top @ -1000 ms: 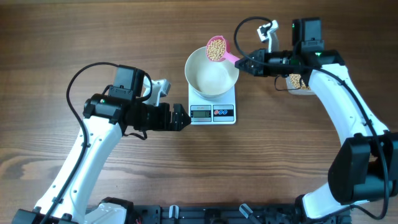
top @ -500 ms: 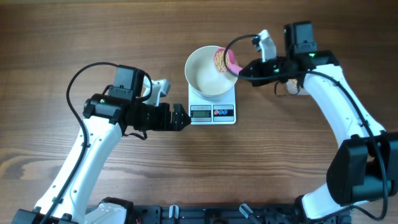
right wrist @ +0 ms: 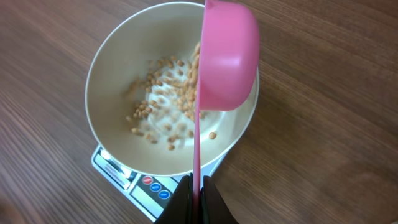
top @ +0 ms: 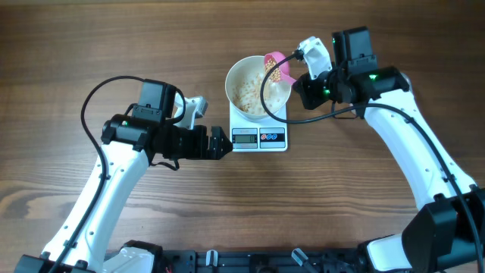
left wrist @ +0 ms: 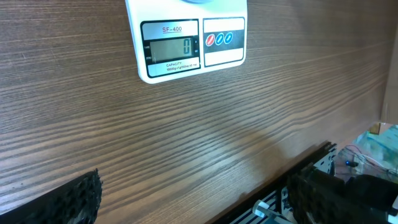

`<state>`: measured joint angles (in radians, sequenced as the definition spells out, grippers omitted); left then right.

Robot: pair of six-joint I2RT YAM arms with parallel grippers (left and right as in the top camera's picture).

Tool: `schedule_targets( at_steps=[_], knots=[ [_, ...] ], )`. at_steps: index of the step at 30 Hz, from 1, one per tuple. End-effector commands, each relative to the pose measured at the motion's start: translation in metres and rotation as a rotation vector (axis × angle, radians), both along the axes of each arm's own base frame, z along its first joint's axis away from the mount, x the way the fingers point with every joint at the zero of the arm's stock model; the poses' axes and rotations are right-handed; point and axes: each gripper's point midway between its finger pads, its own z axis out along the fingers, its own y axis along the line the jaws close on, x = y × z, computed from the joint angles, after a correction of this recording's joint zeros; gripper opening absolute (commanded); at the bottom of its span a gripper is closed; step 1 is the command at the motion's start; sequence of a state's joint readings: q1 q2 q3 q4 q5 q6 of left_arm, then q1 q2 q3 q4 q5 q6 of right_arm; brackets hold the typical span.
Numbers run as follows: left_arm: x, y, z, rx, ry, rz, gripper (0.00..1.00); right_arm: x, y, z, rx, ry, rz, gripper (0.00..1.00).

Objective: Scoop item into bowl and weigh 150g on scale
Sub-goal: 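Tip the scoop to pour soybeans into the bowl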

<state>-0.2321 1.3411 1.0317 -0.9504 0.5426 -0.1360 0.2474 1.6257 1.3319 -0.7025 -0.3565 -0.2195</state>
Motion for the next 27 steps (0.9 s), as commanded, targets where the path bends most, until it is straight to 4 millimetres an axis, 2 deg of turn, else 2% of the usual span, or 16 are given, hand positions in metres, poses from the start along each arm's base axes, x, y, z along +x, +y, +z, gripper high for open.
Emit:
schedule_targets(
  at_steps=[1, 9, 14, 17, 23, 27],
  knots=[
    [0.0, 0.001, -0.001, 0.01, 0.001, 0.004, 1.0, 0.0, 0.003, 0.011, -0.042, -0.07, 0.061, 0.04],
    [0.0, 0.001, -0.001, 0.01, 0.001, 0.004, 1.0, -0.002, 0.015, 0.006, -0.204, -0.147, 0.125, 0.04],
    [0.0, 0.001, -0.001, 0.01, 0.001, 0.004, 1.0, 0.0, 0.013, 0.005, -0.373, -0.21, 0.11, 0.04],
    [0.0, 0.001, -0.001, 0.01, 0.001, 0.004, 1.0, -0.001, 0.015, 0.006, -0.419, -0.232, 0.135, 0.04],
    [0.0, 0.001, -0.001, 0.01, 0.002, 0.004, 1.0, 0.005, 0.016, 0.017, -0.482, -0.305, 0.126, 0.04],
    [0.0, 0.001, -0.001, 0.01, 0.001, 0.004, 1.0, 0.009, 0.023, 0.032, -0.441, -0.336, 0.1, 0.04]
  ],
)
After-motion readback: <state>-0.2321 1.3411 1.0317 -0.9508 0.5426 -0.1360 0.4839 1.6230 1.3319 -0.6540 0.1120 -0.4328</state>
